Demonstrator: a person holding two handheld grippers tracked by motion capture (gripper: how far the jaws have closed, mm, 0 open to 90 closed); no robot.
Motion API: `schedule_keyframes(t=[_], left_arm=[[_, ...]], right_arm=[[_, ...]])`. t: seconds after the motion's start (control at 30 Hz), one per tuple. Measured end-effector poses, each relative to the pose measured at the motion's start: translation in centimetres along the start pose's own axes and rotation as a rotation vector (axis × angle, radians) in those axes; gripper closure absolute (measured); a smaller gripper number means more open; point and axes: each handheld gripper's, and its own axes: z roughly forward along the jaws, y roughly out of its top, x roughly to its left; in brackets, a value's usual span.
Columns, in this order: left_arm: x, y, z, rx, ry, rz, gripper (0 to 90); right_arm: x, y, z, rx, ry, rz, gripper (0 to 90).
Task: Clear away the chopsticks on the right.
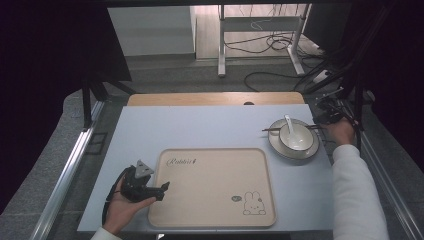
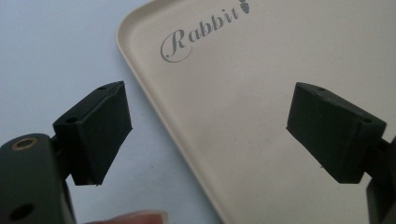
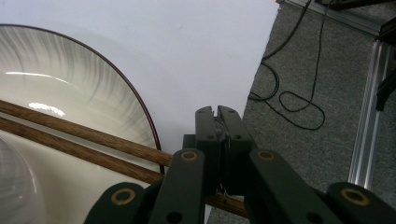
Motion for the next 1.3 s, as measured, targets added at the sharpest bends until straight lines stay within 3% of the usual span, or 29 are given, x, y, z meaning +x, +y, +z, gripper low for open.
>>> schedule_keyframes(t=[0.4,1.03,1.13,1.3], left_arm=[[0.2,-0.2,0.0,0.004,-0.006,0.004,14.0],[0.1,-0.2,-0.1,0.000,-0.007,0.015,14.2],[0.1,-0.2,-0.1,-0.002,-0.006,0.016,14.2],[0.2,-0.2,-0.1,-0.001,-0.004,0.009,14.2]], right_arm=[[0.2,-0.9,-0.3,0.056,0.005,-0.004,88.6],[0.8,-3.9,-1.4,0.126,0.067,0.008,88.8],[0.7,-4.1,-1.6,0.125,0.064,0.003,88.8],[0.6,-4.0,-3.1,0.061,0.064,-0.003,88.8]])
